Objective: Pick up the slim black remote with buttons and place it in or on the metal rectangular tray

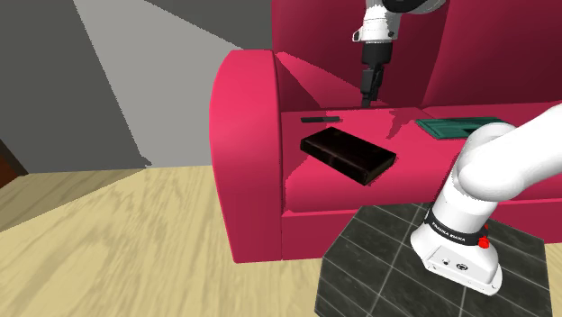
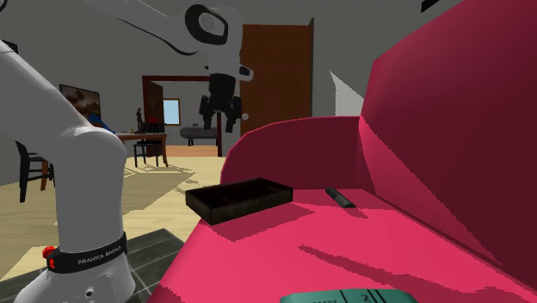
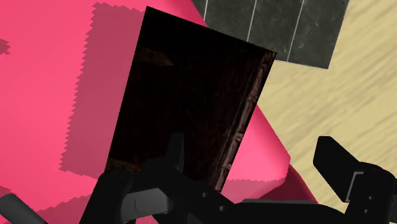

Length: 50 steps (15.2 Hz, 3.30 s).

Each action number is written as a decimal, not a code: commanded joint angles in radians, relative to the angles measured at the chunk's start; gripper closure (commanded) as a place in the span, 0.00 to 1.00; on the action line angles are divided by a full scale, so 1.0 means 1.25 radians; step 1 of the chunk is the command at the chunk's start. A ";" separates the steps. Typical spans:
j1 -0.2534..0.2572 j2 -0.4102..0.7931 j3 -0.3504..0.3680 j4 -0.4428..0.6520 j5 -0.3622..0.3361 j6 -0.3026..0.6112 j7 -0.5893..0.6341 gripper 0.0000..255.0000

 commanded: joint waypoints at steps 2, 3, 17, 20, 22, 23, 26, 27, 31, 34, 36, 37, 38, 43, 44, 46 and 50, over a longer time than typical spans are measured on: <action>-0.002 0.059 -0.038 -0.002 -0.033 0.072 -0.071 0.00; -0.002 0.080 -0.050 0.001 -0.042 0.095 -0.094 0.00; 0.015 0.455 -0.197 0.160 -0.052 0.369 -0.414 0.00; 0.014 0.547 -0.214 0.223 -0.021 0.409 -0.488 0.00; 0.009 0.609 -0.220 0.270 0.004 0.430 -0.537 0.00; 0.005 0.640 -0.221 0.295 0.017 0.438 -0.562 0.00; -0.012 0.734 -0.217 0.377 0.058 0.457 -0.631 0.00; -0.019 0.765 -0.214 0.407 0.070 0.461 -0.653 0.00; -0.054 0.889 -0.194 0.539 0.114 0.467 -0.729 0.00; -0.069 0.938 -0.183 0.588 0.129 0.472 -0.753 0.00; -0.072 0.950 -0.180 0.584 0.133 0.488 -0.755 0.00; -0.073 0.956 -0.179 0.582 0.136 0.496 -0.757 0.00; -0.074 0.962 -0.177 0.581 0.138 0.503 -0.759 0.00; -0.078 0.979 -0.173 0.577 0.145 0.523 -0.762 0.00; -0.078 0.979 -0.173 0.577 0.145 0.523 -0.762 0.00; -0.078 0.979 -0.173 0.577 0.145 0.523 -0.762 0.00; -0.078 0.979 -0.173 0.577 0.145 0.523 -0.762 1.00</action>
